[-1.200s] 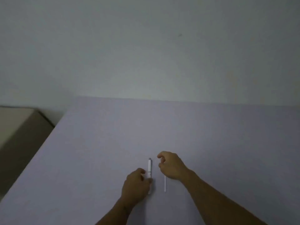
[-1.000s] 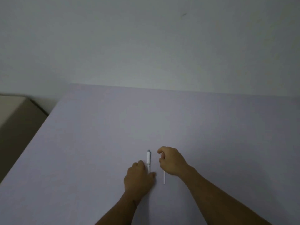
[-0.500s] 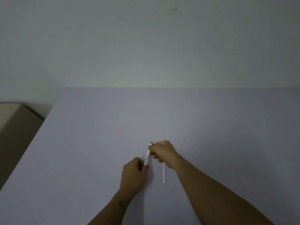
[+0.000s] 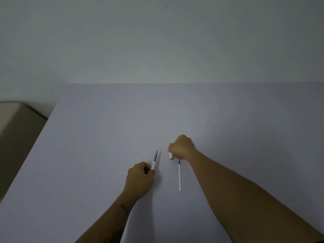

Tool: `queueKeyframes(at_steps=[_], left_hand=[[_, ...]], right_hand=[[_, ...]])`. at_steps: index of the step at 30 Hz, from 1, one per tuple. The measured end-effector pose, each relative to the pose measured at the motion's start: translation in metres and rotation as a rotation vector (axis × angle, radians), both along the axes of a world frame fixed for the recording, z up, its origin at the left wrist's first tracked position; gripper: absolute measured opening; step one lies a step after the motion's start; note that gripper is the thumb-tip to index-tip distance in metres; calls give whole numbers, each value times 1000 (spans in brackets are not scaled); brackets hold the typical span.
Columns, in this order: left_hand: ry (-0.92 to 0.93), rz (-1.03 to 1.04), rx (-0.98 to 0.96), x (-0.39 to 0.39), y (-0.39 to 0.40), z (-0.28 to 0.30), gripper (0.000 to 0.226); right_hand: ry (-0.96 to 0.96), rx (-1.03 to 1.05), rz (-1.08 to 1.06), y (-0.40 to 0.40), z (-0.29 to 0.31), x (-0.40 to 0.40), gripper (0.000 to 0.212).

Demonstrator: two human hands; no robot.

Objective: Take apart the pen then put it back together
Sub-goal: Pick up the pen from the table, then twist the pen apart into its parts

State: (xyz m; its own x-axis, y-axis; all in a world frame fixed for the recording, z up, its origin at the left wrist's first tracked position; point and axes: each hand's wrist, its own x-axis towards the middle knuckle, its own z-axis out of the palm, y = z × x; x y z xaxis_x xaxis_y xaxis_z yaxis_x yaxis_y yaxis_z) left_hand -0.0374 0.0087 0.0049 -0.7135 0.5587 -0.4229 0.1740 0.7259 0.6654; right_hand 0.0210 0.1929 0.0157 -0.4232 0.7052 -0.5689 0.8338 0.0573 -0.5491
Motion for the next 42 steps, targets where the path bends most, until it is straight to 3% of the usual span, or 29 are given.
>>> queueKeyframes(at_steps=[9,13,15,19,22,30,37,42], left_hand=[[-6,12,-15,0,-12,2,11],[-26,50,24,0,-18,9,9],[-21,66,50,2,-19,14,8],[13,76,116,10,-21,22,11],[33,48,172,15,-23,30,13],[13,-110,269,-3,-34,49,13],[-53,-156,335,-23,-59,55,17],[-27,-171,386,-29,-66,64,13]], right_hand=[[-85,170,156,-9,-4,-5,22],[-11,170,125,-10,11,2,18],[78,92,120,-15,18,7,21],[215,-269,49,-43,32,18,16],[295,-352,-83,-63,39,21,22],[426,-262,-292,-89,56,14,16],[424,-282,-249,-112,73,8,21],[480,-206,-309,-129,82,8,13]])
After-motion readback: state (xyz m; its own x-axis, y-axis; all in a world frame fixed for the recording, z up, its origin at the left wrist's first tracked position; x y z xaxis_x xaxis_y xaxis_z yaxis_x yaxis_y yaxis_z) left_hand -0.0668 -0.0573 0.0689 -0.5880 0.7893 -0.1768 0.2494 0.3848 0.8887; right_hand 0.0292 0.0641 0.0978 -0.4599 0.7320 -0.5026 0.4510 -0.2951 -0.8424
